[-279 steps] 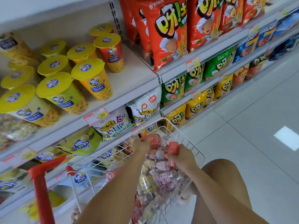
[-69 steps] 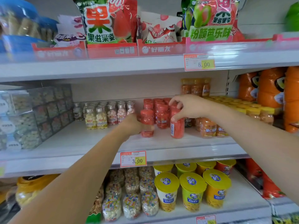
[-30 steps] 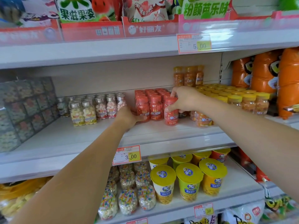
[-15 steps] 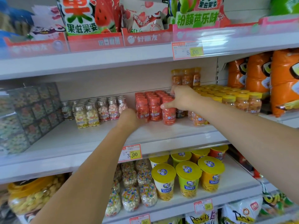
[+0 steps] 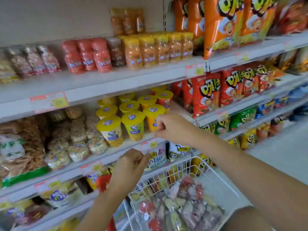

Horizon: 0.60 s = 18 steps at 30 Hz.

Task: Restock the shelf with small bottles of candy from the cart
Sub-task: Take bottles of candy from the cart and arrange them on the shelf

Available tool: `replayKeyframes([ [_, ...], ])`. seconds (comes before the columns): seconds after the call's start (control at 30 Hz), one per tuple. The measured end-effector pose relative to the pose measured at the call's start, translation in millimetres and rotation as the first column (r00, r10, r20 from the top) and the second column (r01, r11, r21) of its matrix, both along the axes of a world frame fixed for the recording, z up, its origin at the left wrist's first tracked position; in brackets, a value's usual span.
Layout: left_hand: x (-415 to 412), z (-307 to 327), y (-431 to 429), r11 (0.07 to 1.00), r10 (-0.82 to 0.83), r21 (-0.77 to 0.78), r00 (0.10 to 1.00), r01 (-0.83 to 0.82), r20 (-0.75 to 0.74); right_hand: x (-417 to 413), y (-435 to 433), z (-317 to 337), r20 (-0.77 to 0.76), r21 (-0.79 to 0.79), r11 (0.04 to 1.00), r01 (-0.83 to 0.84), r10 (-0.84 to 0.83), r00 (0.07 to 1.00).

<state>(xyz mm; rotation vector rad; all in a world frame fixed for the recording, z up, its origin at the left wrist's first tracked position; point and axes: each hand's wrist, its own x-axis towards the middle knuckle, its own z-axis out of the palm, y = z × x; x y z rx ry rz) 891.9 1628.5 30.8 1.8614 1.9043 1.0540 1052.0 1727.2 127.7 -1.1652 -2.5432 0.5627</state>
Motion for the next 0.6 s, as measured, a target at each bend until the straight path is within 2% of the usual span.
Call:
replayKeyframes([
  [0.1, 27, -58, 4, 0.969, -0.029, -0.245, 1.0, 0.03, 0.007, 46, 5, -78, 0.242, -0.276, 0.955, 0.106, -0.037, 0.97],
  [0.2, 53, -117, 11, 0.874, -0.01, -0.487, 1.0, -0.004, -0.026, 93, 7, -156, 0.416, -0.409, 0.864, 0.294, -0.11, 0.903],
  [0.3, 68, -164, 13, 0.724, 0.008, -0.69, 0.999, 0.028, 0.048, 125, 2, -211, 0.41, -0.551, 0.749, 0.369, -0.143, 0.901],
  [0.37, 72, -187, 8, 0.609, -0.041, -0.793, 0.998, -0.006, -0.039, 135, 4, -237, 0.393, -0.611, 0.683, 0.4, -0.178, 0.902],
  [0.5, 62, -228, -2, 0.503, -0.01, -0.849, 0.981, -0.163, -0.194, 137, 22, -288, 0.404, -0.628, 0.63, 0.457, -0.238, 0.883],
  [0.57, 57, -240, 2, 0.5, -0.04, -0.834, 0.955, -0.235, -0.293, 134, 31, -310, 0.379, -0.643, 0.593, 0.485, -0.304, 0.874],
  [0.6, 55, -244, 5, 0.526, -0.05, -0.805, 0.935, -0.273, -0.35, 132, 36, -320, 0.363, -0.652, 0.575, 0.494, -0.335, 0.869],
])
